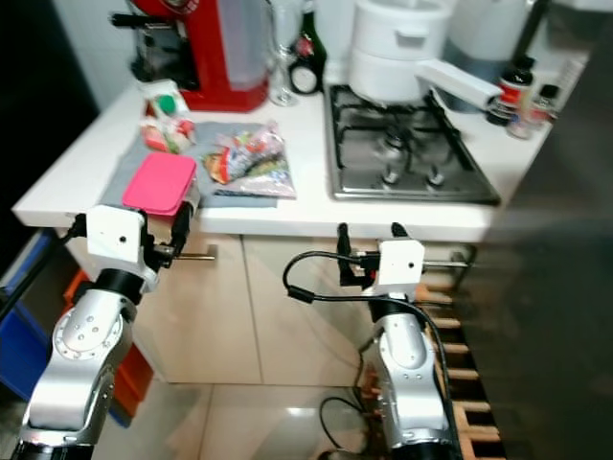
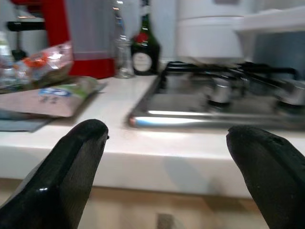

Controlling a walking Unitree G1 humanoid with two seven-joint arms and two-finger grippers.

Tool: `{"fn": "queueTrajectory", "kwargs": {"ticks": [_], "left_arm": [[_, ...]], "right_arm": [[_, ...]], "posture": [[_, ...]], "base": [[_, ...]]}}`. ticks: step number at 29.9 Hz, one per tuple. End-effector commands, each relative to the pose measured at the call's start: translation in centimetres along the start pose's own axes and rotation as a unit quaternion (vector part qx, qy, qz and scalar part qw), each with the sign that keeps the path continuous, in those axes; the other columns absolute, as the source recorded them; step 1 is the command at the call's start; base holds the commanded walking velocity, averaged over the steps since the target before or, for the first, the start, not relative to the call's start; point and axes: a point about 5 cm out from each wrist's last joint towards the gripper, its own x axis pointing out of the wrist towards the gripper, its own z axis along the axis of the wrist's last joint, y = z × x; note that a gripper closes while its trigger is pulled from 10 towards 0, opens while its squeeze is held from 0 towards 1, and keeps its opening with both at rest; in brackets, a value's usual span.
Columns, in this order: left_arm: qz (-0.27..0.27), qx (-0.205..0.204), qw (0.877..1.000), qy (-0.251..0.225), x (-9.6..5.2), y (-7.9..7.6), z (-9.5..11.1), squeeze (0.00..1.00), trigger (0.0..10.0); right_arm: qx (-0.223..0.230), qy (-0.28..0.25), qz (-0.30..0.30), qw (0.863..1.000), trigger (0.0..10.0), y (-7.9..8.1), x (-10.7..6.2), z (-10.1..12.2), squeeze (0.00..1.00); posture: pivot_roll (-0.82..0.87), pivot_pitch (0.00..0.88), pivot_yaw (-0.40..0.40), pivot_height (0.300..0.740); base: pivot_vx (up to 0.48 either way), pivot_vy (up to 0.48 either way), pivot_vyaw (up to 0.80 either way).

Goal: Restocking fridge

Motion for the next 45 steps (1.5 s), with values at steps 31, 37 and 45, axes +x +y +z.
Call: {"fn": "queueTrajectory", "kwargs": {"ticks": [31, 37, 45], "left_arm": [[0.014, -0.02, 1.0, 0.0, 0.31, -0.52, -0.13, 0.0, 10.0], [0.016, -0.021, 1.0, 0.0, 0.4, -0.56, -0.11, 0.0, 10.0], [0.015, -0.023, 1.0, 0.001, 0.45, -0.69, -0.15, 0.0, 10.0]], "right_arm": [[0.005, 0.019, 0.025, 0.999, 10.0, 0.14, -0.22, -0.96, 0.0], [0.005, 0.021, 0.027, 0.999, 10.0, 0.17, -0.25, -1.04, 0.0], [0.005, 0.022, 0.03, 0.999, 10.0, 0.14, -0.28, -1.09, 0.0]], "posture": [[0.02, 0.0, -0.022, 0.74], [0.02, 0.0, -0.024, 0.74], [0.02, 0.0, -0.026, 0.74]], "base": [[-0.127, 0.0, 0.0], [-0.322, 0.0, 0.0], [-0.317, 0.0, 0.0]]}}
